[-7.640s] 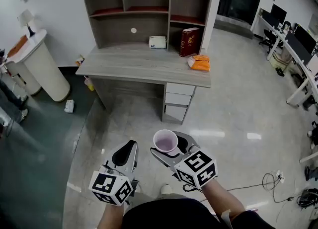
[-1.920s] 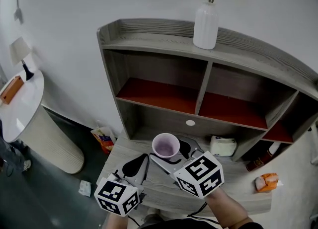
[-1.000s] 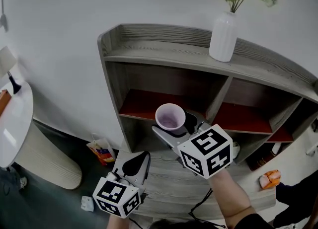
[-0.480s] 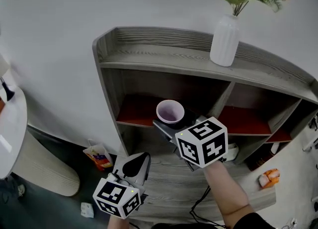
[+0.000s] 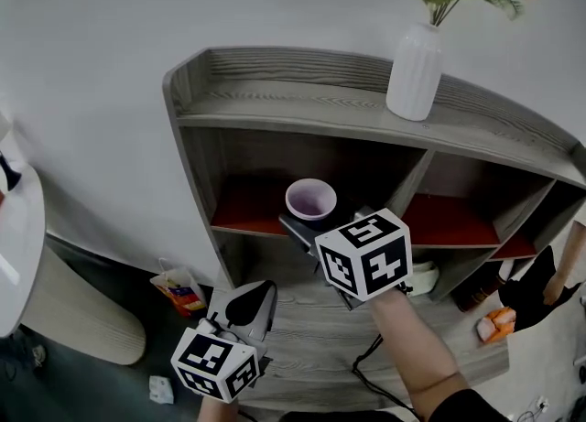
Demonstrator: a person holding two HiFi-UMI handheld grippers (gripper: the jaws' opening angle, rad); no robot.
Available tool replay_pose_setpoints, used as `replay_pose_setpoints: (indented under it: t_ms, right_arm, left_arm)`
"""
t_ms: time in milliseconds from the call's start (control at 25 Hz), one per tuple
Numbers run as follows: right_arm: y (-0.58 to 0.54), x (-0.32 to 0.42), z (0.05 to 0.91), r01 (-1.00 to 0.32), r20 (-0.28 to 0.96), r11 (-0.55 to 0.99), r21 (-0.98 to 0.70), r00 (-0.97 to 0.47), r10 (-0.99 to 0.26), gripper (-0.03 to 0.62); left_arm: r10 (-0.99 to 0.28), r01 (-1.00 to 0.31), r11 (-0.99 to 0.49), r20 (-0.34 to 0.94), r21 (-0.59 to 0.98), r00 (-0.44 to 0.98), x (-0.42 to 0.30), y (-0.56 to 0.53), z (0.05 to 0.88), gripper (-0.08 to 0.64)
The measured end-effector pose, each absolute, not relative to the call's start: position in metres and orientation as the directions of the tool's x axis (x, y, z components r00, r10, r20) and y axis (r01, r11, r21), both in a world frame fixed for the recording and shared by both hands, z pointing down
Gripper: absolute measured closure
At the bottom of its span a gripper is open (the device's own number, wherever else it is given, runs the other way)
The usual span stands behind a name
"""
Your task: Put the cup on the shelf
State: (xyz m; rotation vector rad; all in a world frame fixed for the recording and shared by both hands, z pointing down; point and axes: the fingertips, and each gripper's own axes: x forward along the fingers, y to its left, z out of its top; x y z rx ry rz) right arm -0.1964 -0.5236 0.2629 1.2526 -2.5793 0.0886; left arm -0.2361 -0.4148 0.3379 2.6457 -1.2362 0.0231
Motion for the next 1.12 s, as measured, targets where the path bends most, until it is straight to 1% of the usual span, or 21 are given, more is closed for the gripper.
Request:
replay_pose_setpoints:
  t_ms: [200,400,640,720,920,1120]
  right_arm:
    - [-0.526,-0.196,0.261,-0.791,0.249,0.605,0.091,-0.570,-0.783,0.273]
    - [-0.528,-0.194,0.261,-0.803,0.231,0.589,0.091,-0.559,-0.797,0.212]
    - [-0.529,-0.190,0.254,-0.821,0.189,0.561,0.106,-0.538,-0.822,0.184]
    - [-0.530,-0.188,0.256,-0.825,0.198,0.555,0.107,-0.529,-0.825,0.175]
    - [-0.531,-0.185,0.263,-0.828,0.239,0.549,0.111,-0.514,-0.823,0.175]
    - [-0.532,-0.180,0.269,-0.834,0.272,0.529,0.153,-0.479,-0.834,0.164]
  left_arm:
    - [-0.755,-0.759,-0.621,0.108,0.195,0.646,-0.234,-0.416,0.339,0.571]
    - [-0.761,-0.762,-0.617,0.100,0.197,0.641,-0.234,-0.417,0.337,0.571]
    - [-0.761,-0.762,-0.617,0.098,0.197,0.641,-0.232,-0.417,0.338,0.571]
    - [-0.761,-0.762,-0.617,0.098,0.198,0.642,-0.231,-0.416,0.339,0.571]
    - [-0.759,-0.760,-0.619,0.098,0.199,0.644,-0.227,-0.413,0.340,0.571]
    - [-0.758,-0.759,-0.621,0.097,0.197,0.645,-0.225,-0.410,0.340,0.571]
